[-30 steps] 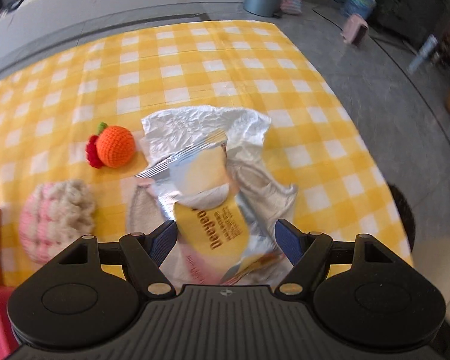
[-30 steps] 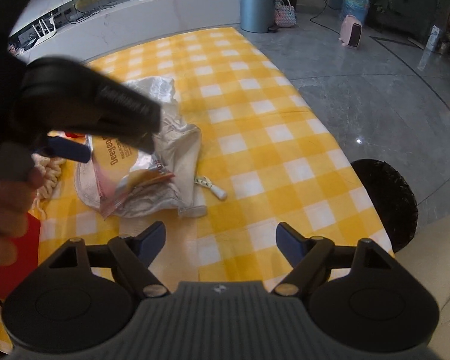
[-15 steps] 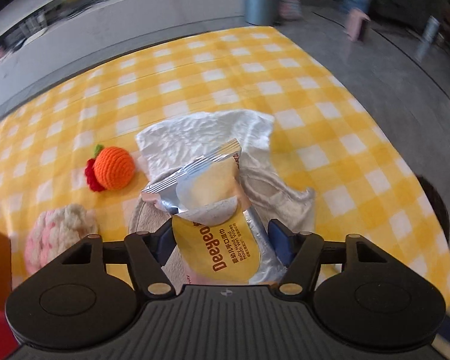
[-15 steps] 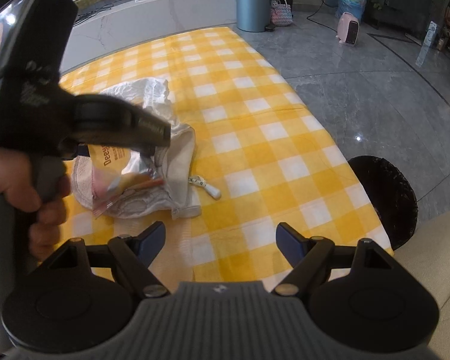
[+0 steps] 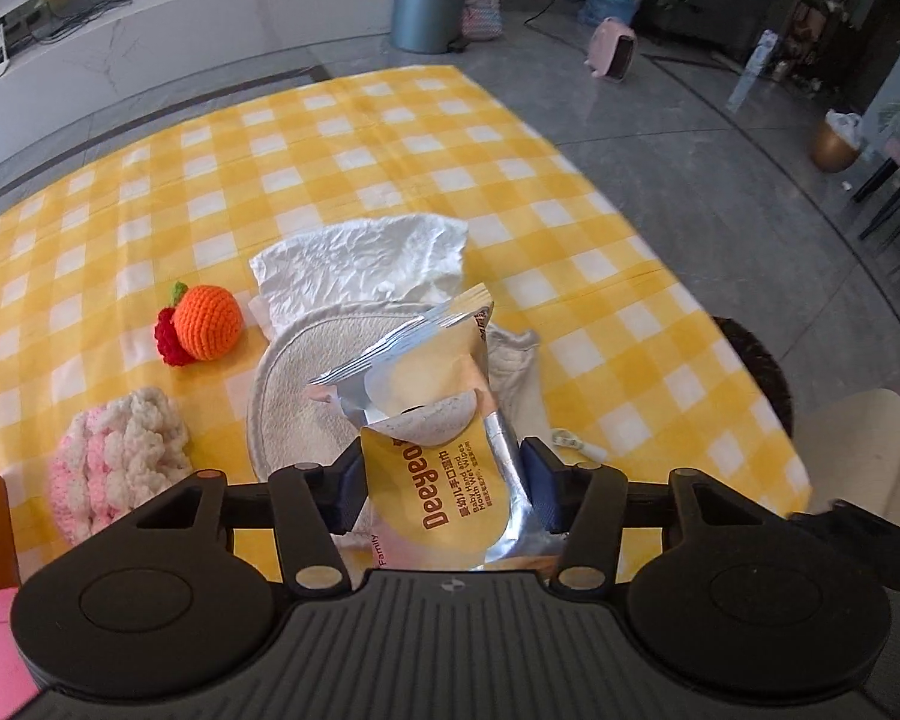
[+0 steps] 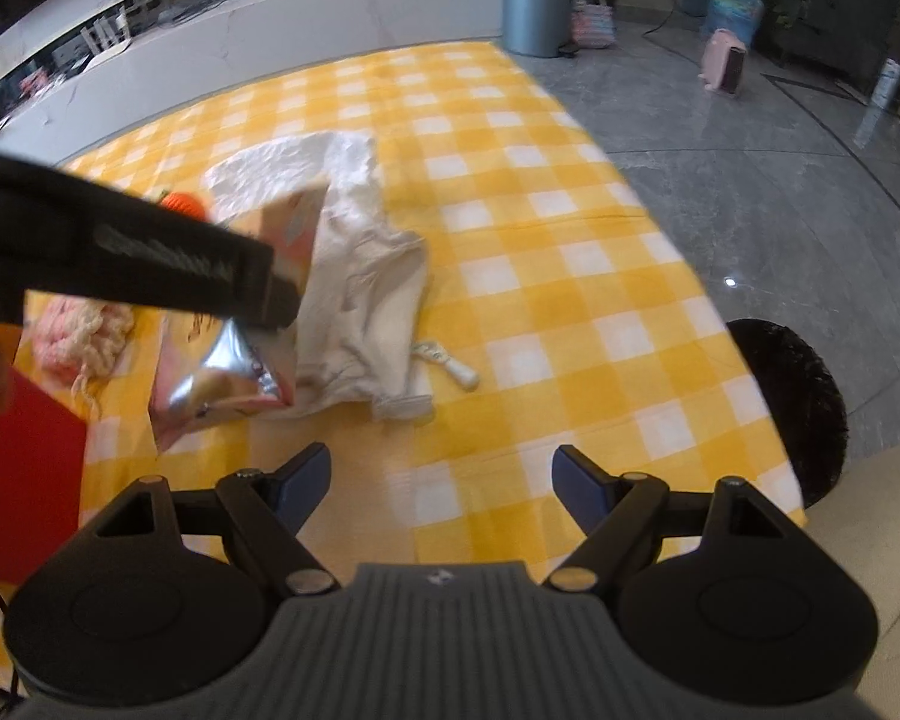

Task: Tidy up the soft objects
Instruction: 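Grasp the white cloth with the right tool while the left tool holds the packet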

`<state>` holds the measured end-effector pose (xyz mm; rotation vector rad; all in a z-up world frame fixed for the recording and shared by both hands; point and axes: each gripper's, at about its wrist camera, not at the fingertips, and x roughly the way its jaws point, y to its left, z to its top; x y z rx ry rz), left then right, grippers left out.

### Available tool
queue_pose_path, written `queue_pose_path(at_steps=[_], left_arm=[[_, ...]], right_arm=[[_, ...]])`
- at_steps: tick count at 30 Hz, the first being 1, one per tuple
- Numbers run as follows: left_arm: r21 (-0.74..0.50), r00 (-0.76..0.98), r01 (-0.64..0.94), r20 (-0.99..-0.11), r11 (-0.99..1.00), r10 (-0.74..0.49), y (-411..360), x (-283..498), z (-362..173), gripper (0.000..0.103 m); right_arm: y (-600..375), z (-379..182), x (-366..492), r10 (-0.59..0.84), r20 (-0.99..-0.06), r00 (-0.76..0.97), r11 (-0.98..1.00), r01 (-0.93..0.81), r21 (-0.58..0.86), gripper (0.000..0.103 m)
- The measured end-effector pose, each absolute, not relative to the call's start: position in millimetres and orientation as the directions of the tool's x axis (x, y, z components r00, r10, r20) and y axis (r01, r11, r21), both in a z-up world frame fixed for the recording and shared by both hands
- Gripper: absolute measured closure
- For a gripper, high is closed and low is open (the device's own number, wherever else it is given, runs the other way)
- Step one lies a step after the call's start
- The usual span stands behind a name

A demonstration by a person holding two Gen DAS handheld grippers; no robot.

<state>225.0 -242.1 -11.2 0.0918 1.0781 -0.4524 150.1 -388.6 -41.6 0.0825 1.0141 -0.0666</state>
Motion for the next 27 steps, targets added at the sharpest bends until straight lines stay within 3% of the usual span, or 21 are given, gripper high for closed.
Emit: queue_pose_path(at_steps=[7,12,17,22,24,27], left_arm=[[-0.136,0.42,0.442,-0.842,0.887,-0.338,-227,204,8,0.043],[-0.105,0.461,0.436,-0.827,0.894,-0.323,-210,196,15,0.045],[-0.184,0.469,0.387,-0.804,0.903,-0.365,-187,197,18,0.045],[-0.275,0.484,0.336,-0.77,0.901,-0.415,-164,192,19,0.045],[-0.315,0.486,0.324,-0.754,0.892,-0.443,-157,189,19,0.045],[-0.356,0.513,0.319,-0.715,0.879,-0.475,-147,179,22,0.045]], right_arm=[[-371,-54,164,-0.01,-0.881,0.472,0.999,0.049,0.015,0.012],[-355,-62,175,0.055,-0.896,0.441,0.998,-0.018,0.053,0.012],[-344,-69,180,0.083,-0.907,0.412,0.996,-0.054,0.067,0.011],[-338,-84,186,0.017,-0.933,0.36,0.998,-0.058,-0.004,0.011],[-335,-83,185,0.018,-0.929,0.368,0.997,-0.071,-0.009,0.015],[-330,-79,180,0.036,-0.919,0.393,0.993,-0.118,-0.012,0.028]])
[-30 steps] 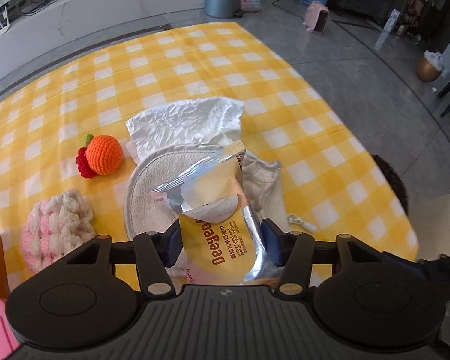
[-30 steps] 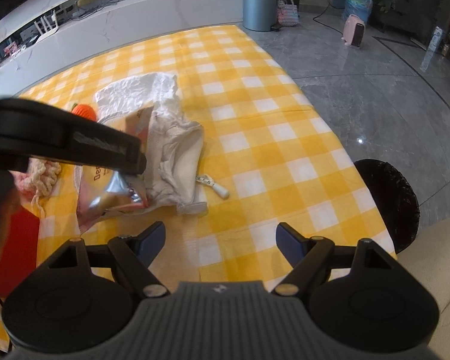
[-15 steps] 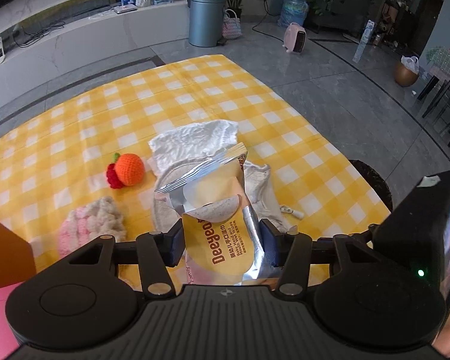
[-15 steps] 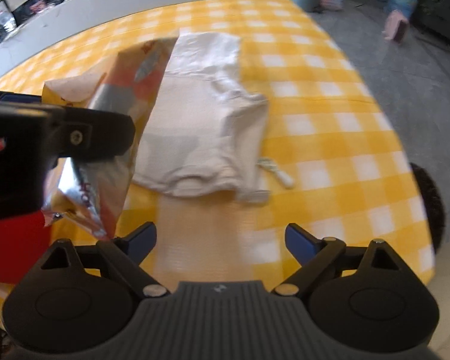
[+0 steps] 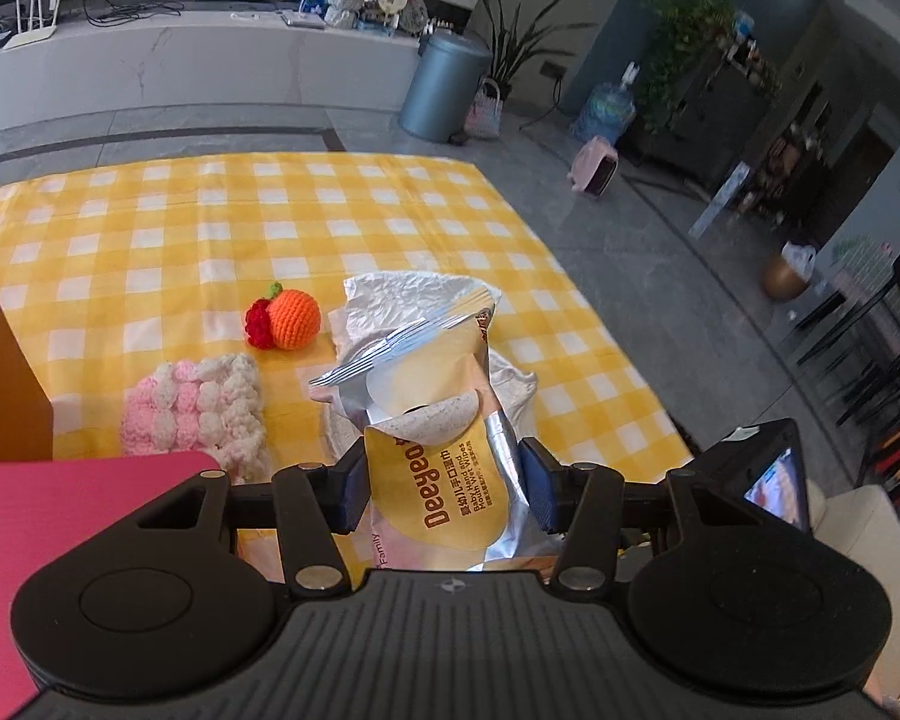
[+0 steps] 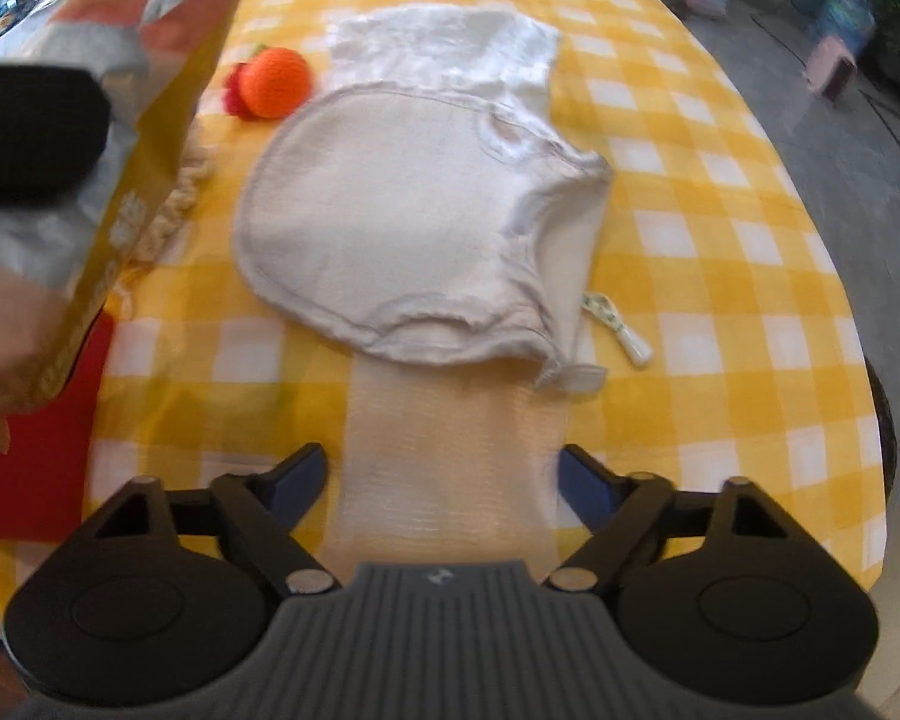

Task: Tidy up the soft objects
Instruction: 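Grasp the white cloth with the right tool while the left tool holds the packet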

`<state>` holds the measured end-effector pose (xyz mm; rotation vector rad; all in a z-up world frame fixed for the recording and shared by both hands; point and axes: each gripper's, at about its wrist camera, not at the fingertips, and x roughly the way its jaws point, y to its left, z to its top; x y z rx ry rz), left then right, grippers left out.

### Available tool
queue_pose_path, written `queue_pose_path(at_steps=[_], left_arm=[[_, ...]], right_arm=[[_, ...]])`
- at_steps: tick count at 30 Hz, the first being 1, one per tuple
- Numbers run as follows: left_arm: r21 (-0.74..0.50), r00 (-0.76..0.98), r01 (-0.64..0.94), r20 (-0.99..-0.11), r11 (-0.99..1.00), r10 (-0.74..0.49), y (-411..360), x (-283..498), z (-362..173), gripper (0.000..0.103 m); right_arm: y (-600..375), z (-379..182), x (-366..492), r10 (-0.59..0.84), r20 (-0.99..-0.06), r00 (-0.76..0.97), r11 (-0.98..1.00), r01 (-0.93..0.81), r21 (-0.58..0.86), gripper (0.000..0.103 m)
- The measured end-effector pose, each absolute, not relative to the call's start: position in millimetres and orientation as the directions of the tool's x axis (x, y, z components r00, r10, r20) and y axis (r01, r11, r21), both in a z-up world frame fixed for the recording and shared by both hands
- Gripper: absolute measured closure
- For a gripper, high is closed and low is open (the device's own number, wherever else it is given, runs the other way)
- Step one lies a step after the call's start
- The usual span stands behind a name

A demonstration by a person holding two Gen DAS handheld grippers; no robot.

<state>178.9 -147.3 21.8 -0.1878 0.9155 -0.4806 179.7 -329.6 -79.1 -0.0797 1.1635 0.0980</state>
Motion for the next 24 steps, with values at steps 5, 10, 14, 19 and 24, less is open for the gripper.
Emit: queue_pose_path(at_steps=[5,10,14,19,24], left_arm=[[-0.355,0.508,0.333,-0.713,0.874,-0.483,-146,168,25,0.045],[-0.348,0.508,0.326,-0.72,0.879,-0.473,-145,167,26,0.045],[-0.35,0.514,0.318,-0.718,0.881,-0.47,-141,166,28,0.045],[-0.359,0.528,0.299,-0.709,0.884,-0.467,-134,162,34,0.045],[-0.373,0.531,0.297,-0.701,0.879,-0.477,-130,159,37,0.045]], right_arm=[[-326,-73,176,0.044,-0.905,0.424,0.99,-0.139,-0.017,0.064],[-339,-72,181,0.17,-0.893,0.417,0.983,-0.139,0.122,0.102],[-350,-57,175,0.297,-0.834,0.464,0.955,-0.144,0.26,0.102],[-360,-46,164,0.394,-0.769,0.504,0.915,-0.14,0.377,0.102],[-368,-29,152,0.411,-0.716,0.565,0.9,-0.126,0.417,0.102]])
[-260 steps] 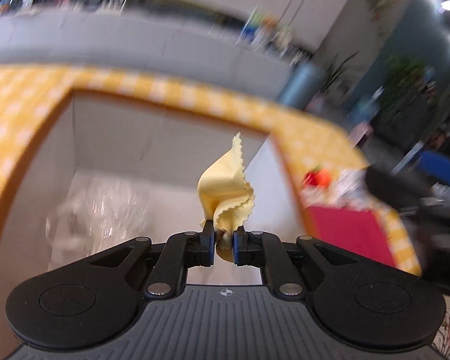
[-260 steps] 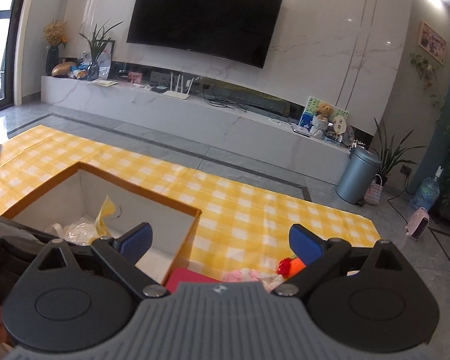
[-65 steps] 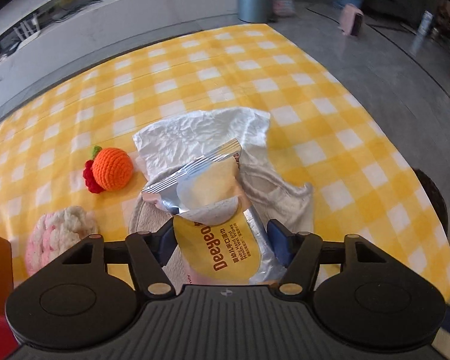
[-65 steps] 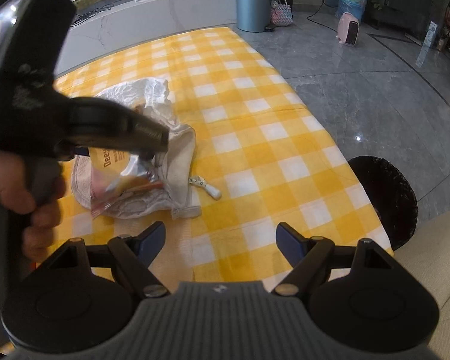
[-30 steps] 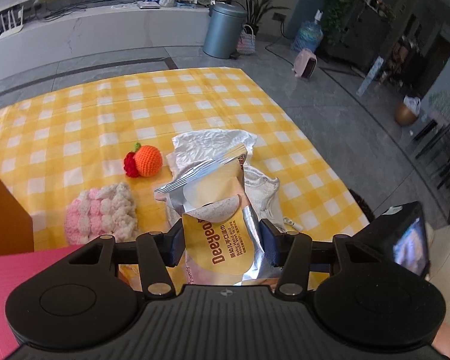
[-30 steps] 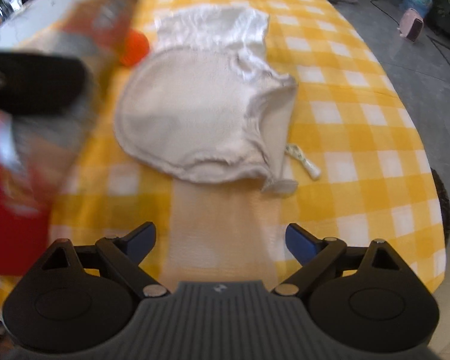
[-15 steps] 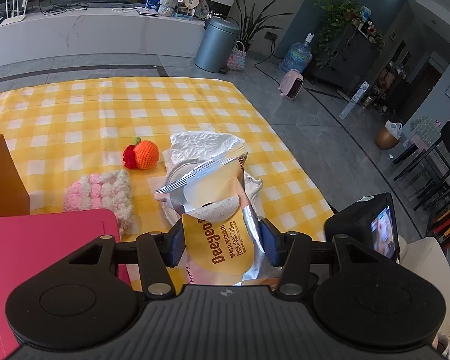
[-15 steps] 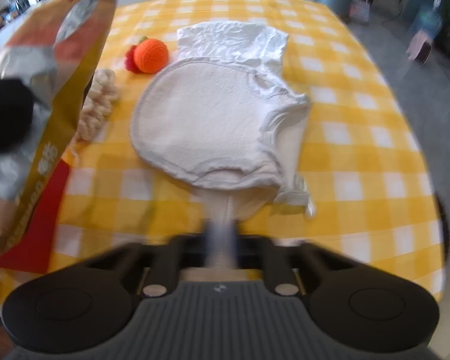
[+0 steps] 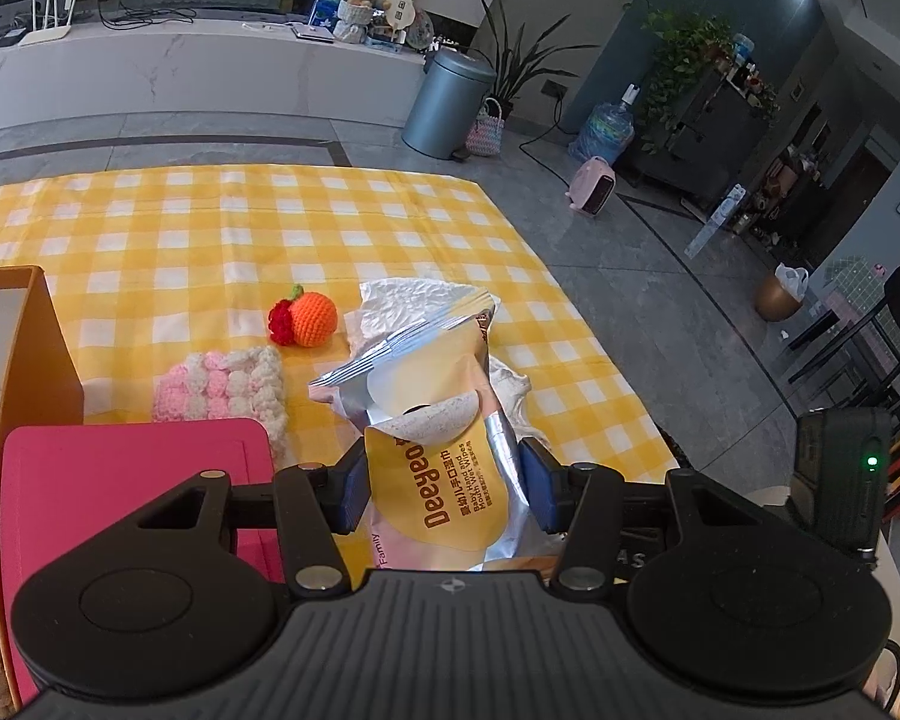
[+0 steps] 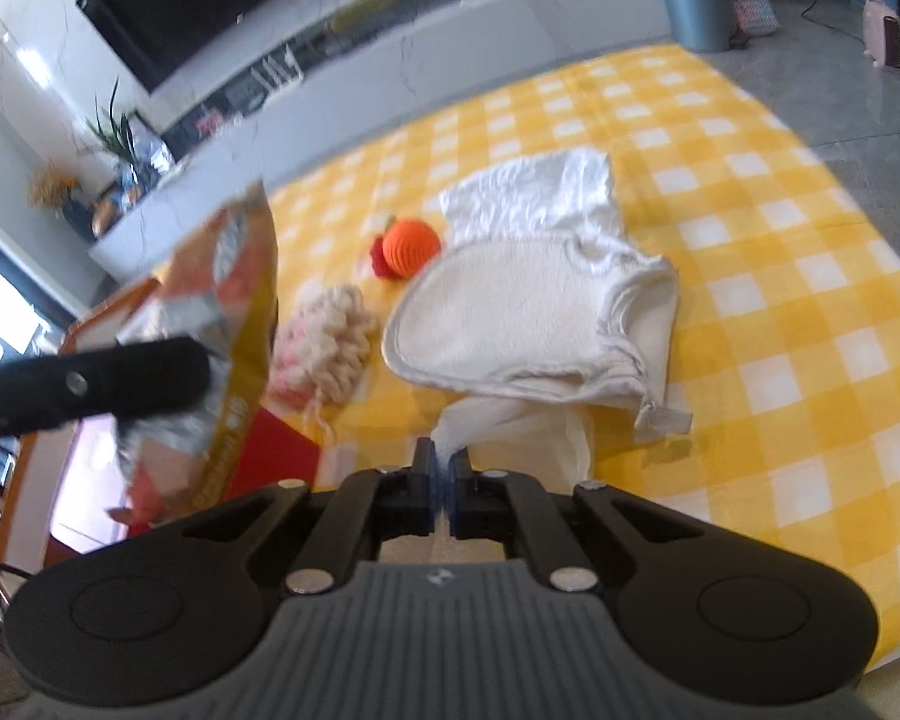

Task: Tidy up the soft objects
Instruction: 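Grasp the white cloth with the right tool while the left tool holds the packet, then carry the Deeyeo packet and white cloth toward the cardboard box with both tools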

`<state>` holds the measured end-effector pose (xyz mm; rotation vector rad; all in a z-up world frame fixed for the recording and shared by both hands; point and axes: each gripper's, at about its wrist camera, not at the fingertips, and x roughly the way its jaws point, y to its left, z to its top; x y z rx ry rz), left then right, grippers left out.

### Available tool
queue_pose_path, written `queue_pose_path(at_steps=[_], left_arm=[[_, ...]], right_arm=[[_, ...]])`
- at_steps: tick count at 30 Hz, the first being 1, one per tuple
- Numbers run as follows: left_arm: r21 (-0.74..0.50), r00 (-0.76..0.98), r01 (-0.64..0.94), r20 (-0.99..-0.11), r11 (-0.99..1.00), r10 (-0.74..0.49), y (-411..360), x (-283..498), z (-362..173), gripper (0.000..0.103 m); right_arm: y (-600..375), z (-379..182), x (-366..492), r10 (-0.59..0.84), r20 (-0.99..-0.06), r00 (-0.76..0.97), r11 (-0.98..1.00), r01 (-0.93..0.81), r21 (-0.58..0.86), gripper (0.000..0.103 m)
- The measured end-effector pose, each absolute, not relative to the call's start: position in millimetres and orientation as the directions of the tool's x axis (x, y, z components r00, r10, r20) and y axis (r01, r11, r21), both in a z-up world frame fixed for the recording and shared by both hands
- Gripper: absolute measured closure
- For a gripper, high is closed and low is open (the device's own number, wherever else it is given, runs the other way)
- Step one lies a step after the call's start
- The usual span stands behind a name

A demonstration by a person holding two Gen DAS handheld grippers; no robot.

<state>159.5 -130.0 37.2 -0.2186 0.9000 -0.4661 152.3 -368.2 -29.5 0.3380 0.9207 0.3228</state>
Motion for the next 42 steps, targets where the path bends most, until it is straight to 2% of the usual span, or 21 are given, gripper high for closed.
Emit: queue_pose_path(at_steps=[10,23,26,28,29,30,32,33,41,42], left_arm=[[-0.448,0.535,0.294,-0.655,0.844,-0.534,-119,156,49,0.045],[-0.419,0.614,0.288,-0.609,0.861,-0.502,-69,140,89,0.045],[-0.412,0.657,0.261,-0.586,0.873,-0.473,-45,134,100,0.051],[-0.441,0.671,0.252,-0.562,0.862,-0.484,-28,130,104,0.062],[-0.467,0.667,0.251,-0.552,0.848,-0.501,-20,129,105,0.064],[-0.488,0.675,0.252,-0.531,0.836,-0.513,-13,127,106,0.075],[-0.502,0.675,0.259,-0.517,0.825,-0.526,-4,127,106,0.081],[-0.508,0.663,0.26,-0.525,0.821,-0.534,-3,129,103,0.088],[-0.506,0.618,0.232,-0.584,0.831,-0.527,-6,140,75,0.087],[-0.506,0.62,0.209,-0.593,0.837,-0.513,-4,138,75,0.077]], right_arm=[[-371,-4,139,0.466,-0.62,0.631,0.866,-0.182,0.465,0.102],[-350,30,126,0.574,-0.489,0.657,0.795,-0.304,0.524,0.102],[-339,38,122,0.591,-0.466,0.658,0.783,-0.331,0.527,0.102],[-331,44,120,0.594,-0.455,0.664,0.781,-0.34,0.524,0.102],[-326,48,118,0.589,-0.452,0.669,0.785,-0.343,0.515,0.102],[-321,52,115,0.585,-0.45,0.675,0.79,-0.349,0.504,0.102],[-311,57,112,0.583,-0.446,0.679,0.794,-0.361,0.488,0.102],[-306,59,111,0.583,-0.447,0.679,0.796,-0.367,0.481,0.102],[-286,59,114,0.568,-0.484,0.666,0.815,-0.371,0.446,0.102],[-287,57,116,0.566,-0.486,0.666,0.816,-0.369,0.445,0.102]])
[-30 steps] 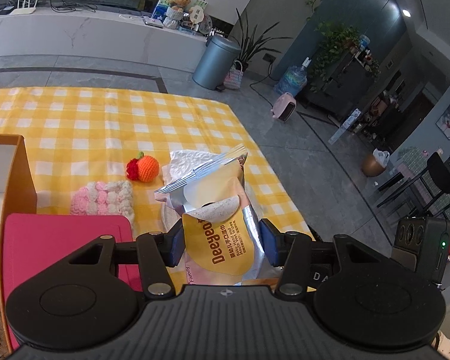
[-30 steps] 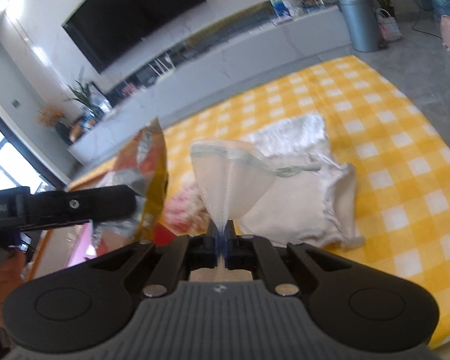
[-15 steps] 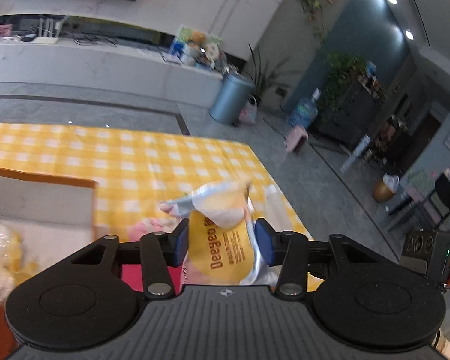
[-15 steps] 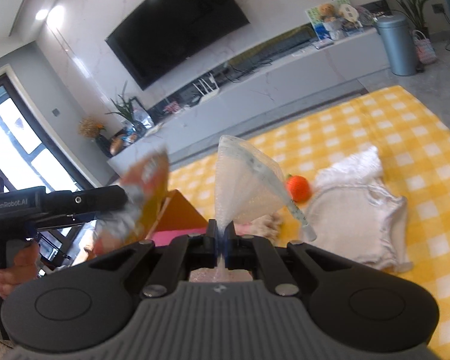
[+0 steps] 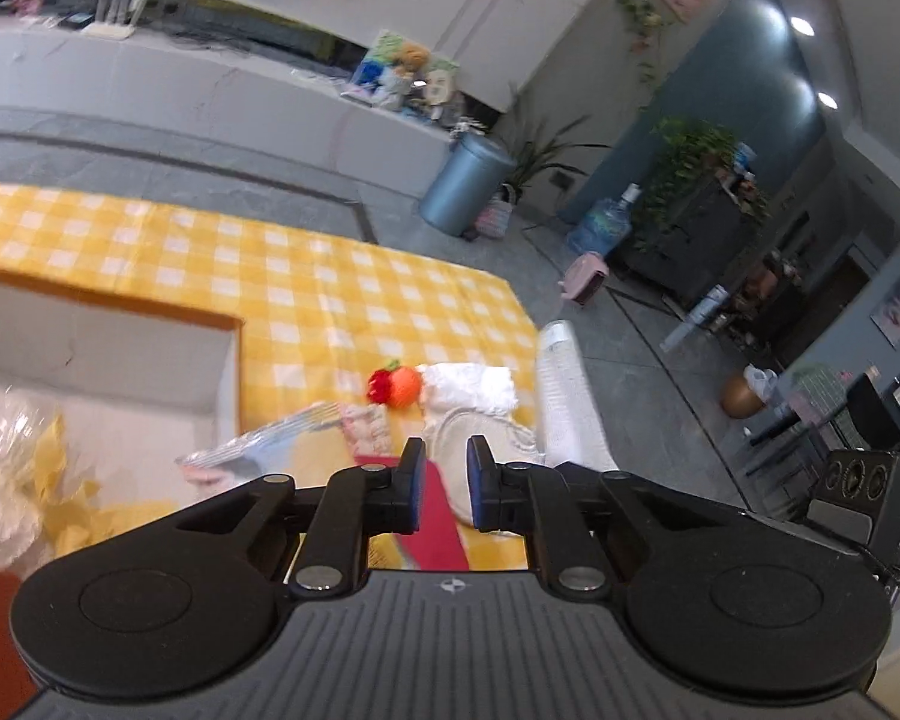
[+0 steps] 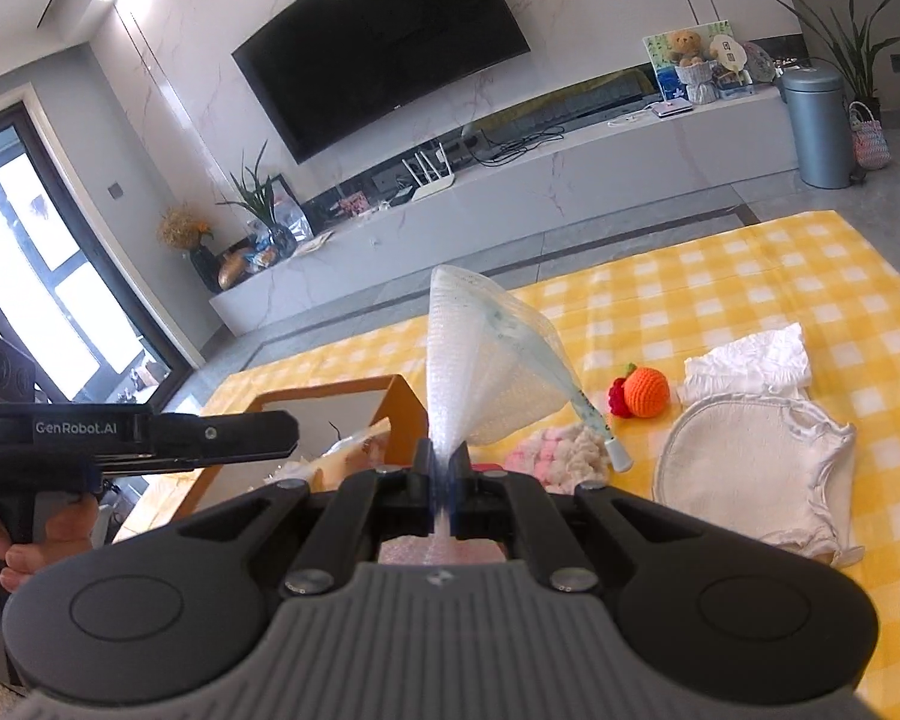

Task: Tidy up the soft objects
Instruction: 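Carry the Deeyeo packet and white cloth toward the cardboard box with both tools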

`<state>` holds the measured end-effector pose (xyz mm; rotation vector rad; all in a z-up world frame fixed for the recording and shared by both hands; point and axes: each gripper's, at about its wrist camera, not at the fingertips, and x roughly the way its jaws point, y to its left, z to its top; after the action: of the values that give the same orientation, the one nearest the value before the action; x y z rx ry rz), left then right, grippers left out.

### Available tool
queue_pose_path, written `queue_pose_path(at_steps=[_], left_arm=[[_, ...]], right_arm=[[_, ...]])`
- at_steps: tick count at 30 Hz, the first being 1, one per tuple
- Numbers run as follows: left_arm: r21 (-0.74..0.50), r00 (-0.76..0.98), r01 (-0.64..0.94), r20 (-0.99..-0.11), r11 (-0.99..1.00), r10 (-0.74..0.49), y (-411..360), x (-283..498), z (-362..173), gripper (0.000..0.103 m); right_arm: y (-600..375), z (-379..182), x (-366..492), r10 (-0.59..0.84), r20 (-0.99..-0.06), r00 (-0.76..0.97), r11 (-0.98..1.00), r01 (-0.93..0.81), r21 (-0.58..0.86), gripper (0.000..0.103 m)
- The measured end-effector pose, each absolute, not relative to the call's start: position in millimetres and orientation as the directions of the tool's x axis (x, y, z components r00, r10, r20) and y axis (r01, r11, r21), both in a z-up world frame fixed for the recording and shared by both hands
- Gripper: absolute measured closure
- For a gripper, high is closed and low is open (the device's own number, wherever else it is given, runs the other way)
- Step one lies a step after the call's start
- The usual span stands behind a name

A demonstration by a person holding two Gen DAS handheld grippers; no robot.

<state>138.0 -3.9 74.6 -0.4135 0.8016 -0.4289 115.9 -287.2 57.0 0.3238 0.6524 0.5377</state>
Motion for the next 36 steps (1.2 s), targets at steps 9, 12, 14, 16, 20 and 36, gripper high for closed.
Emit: queue_pose_path(at_steps=[9,12,14,16,20,36], left_arm=[[-0.341,0.634,0.046,-0.717,0.939,-0.291,-7,129,62,0.034],[-0.297,0.624,-0.012,-0.748,0.955,-0.225,-12,129,52,0.025],[-0.286,0.617,-0.033,-0.76,0.958,-0.206,-15,132,46,0.023],[-0.293,0.614,-0.044,-0.762,0.955,-0.205,-17,134,43,0.018],[-0.281,0.608,-0.045,-0.769,0.959,-0.197,-23,139,39,0.016],[-0.208,0.601,-0.016,-0.784,0.978,-0.156,-28,140,30,0.035]], right_arm=[[-293,60,111,0.555,-0.479,0.68,0.822,-0.361,0.439,0.102],[-293,60,109,0.563,-0.472,0.679,0.816,-0.366,0.446,0.102],[-295,60,109,0.568,-0.468,0.677,0.813,-0.37,0.45,0.102],[-295,60,109,0.568,-0.468,0.677,0.812,-0.37,0.45,0.102],[-297,58,110,0.561,-0.474,0.679,0.817,-0.363,0.447,0.102],[-289,60,110,0.557,-0.488,0.672,0.825,-0.378,0.42,0.102]])
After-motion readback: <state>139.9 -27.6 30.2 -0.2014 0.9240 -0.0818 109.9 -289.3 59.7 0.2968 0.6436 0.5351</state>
